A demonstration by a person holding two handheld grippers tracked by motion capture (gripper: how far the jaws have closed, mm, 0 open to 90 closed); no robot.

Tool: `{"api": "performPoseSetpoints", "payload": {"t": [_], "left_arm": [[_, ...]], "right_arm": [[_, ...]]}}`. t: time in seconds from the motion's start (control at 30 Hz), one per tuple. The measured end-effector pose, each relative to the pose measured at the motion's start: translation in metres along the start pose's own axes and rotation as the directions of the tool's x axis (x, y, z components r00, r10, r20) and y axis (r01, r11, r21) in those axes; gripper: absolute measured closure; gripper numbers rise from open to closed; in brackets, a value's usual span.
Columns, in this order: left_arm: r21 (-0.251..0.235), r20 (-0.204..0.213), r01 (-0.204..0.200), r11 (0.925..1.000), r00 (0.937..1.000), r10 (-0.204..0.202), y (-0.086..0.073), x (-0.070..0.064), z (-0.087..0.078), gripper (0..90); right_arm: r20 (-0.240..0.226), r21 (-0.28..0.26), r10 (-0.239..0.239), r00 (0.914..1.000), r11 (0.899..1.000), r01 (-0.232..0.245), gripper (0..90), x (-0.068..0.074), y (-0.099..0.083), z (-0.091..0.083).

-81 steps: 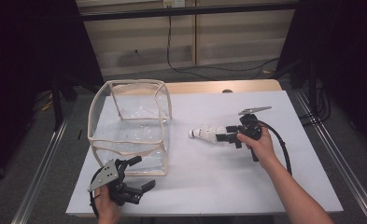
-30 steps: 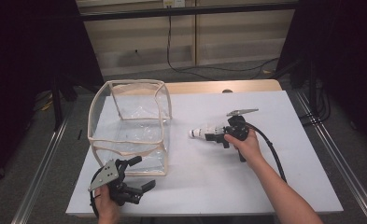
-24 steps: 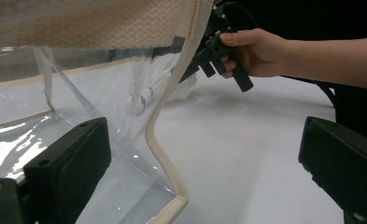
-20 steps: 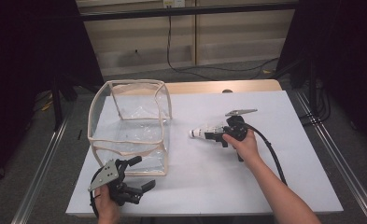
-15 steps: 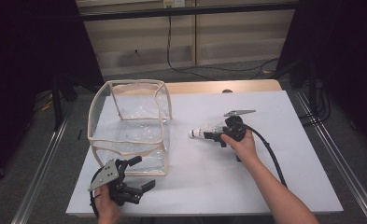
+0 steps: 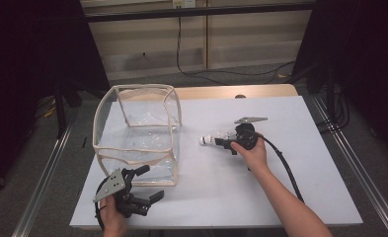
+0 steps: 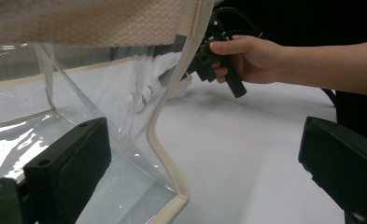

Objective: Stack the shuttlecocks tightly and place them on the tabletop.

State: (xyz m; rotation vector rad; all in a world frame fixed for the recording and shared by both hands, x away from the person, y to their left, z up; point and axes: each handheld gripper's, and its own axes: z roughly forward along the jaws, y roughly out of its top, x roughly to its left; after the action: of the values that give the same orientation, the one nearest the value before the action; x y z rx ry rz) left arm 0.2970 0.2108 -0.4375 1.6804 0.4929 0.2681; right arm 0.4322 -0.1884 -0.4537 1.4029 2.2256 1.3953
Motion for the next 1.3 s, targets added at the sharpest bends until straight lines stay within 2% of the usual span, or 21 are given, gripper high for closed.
{"api": "performPoseSetpoints", "payload": {"t": [0.2, 0.27, 0.37, 0.63, 0.73, 0.93, 1.0, 1.2, 1.3], "left_arm": [[0.0, -0.001, 0.003, 1.0, 1.0, -0.003, 0.0, -0.0001, 0.0001, 2.6], [0.001, -0.002, 0.0, 1.0, 1.0, 0.0, 0.0, 0.0, 0.0, 2.6], [0.001, -0.002, 0.0, 1.0, 1.0, 0.0, 0.0001, 0.0, -0.0002, 2.6], [-0.001, -0.002, 0.003, 1.0, 1.0, -0.003, 0.0, -0.0001, -0.0003, 2.5], [-0.001, -0.003, 0.003, 1.0, 1.0, -0.003, 0.0001, 0.0, -0.0004, 2.5], [-0.001, -0.003, 0.005, 1.0, 1.0, -0.005, 0.0001, -0.0001, -0.0005, 2.6], [-0.001, -0.003, 0.004, 1.0, 1.0, -0.004, 0.0001, -0.0001, -0.0004, 2.5], [-0.002, -0.004, 0.005, 1.0, 1.0, -0.005, 0.0001, -0.0001, -0.0005, 2.5], [0.001, -0.004, 0.002, 1.0, 1.0, -0.002, 0.0, 0.0002, -0.0004, 2.5]], "right_arm": [[0.022, 0.001, -0.025, 0.9995, 1.0, 0.024, 51.2, 0.0019, 0.0001, 0.0027], [0.017, 0.004, -0.03, 0.9994, 1.0, 0.03, 64.7, 0.0018, 0.0, 0.0025], [0.018, 0.012, -0.055, 0.9983, 0.998, 0.055, 74.2, 0.0031, -0.0004, 0.0033], [0.006, 0.029, -0.069, 0.9976, 0.997, 0.069, 81.5, 0.0022, -0.001, 0.0052], [-0.001, 0.028, -0.07, 0.9976, 0.997, 0.07, 81.2, 0.0024, -0.0009, 0.0052], [-0.013, 0.015, -0.04, 0.9991, 0.999, 0.04, 73.7, 0.0029, -0.001, 0.0048], [-0.003, 0.012, -0.041, 0.9991, 0.999, 0.041, 67.5, 0.0028, -0.001, 0.0052], [0.002, 0.015, -0.037, 0.9993, 0.999, 0.037, 68.5, 0.0018, -0.0007, 0.0066], [0.003, 0.016, -0.037, 0.9993, 0.999, 0.037, 75.9, 0.001, -0.0004, 0.007]]}}
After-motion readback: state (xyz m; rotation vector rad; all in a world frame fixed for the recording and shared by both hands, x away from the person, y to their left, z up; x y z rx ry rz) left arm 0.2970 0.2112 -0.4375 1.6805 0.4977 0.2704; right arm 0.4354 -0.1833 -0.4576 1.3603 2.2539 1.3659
